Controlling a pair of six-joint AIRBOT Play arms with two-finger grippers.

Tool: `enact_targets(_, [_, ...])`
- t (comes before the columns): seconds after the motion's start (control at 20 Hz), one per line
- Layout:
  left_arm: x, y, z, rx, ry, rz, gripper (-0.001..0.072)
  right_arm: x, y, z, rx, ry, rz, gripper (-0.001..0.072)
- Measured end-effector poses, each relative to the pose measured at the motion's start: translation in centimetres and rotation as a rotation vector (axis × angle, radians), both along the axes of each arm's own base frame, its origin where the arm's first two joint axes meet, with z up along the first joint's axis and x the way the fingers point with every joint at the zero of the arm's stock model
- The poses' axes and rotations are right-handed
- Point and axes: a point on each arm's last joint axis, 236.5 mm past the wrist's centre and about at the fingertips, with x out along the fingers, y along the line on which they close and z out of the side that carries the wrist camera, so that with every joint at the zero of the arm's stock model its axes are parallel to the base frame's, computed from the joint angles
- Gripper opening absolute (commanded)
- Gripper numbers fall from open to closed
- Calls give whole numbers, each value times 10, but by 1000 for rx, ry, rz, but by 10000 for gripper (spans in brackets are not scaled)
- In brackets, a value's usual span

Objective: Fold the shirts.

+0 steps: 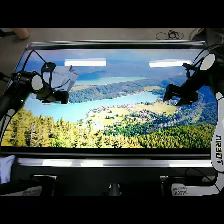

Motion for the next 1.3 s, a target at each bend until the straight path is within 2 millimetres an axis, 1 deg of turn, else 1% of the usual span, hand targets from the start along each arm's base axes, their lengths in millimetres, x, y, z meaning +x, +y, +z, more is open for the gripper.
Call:
enact_targets(0.75, [0, 0, 0, 0, -1, 0, 713, 0, 0, 0, 0, 0, 0, 627])
enact_targets(0.85, [3, -1, 0, -6, -10, 9, 713, 0, 0, 0, 0, -2, 0, 627])
enact_targets(0.95, [10, -3, 2, -18, -43, 12, 713, 7, 0, 1, 2, -27, -6, 627])
enact_targets(1.05, [22, -7, 6, -36, -95, 13, 713, 15, 0, 1, 0, -61, -13, 628])
enact_targets(1.15, [43, -13, 13, -64, -182, 16, 712, 22, -1, 2, -3, -90, -19, 627])
enact_targets(1.2, [56, -17, 17, -79, -238, 11, 698, 26, -2, 3, -7, -108, -23, 627])
enact_targets(1.25, [69, -20, 21, -92, -290, 6, 651, 31, -4, 3, -14, -128, -28, 627])
enact_targets(1.3, [84, -20, 23, -104, -335, 9, 653, 36, -6, 3, -23, -150, -33, 627])
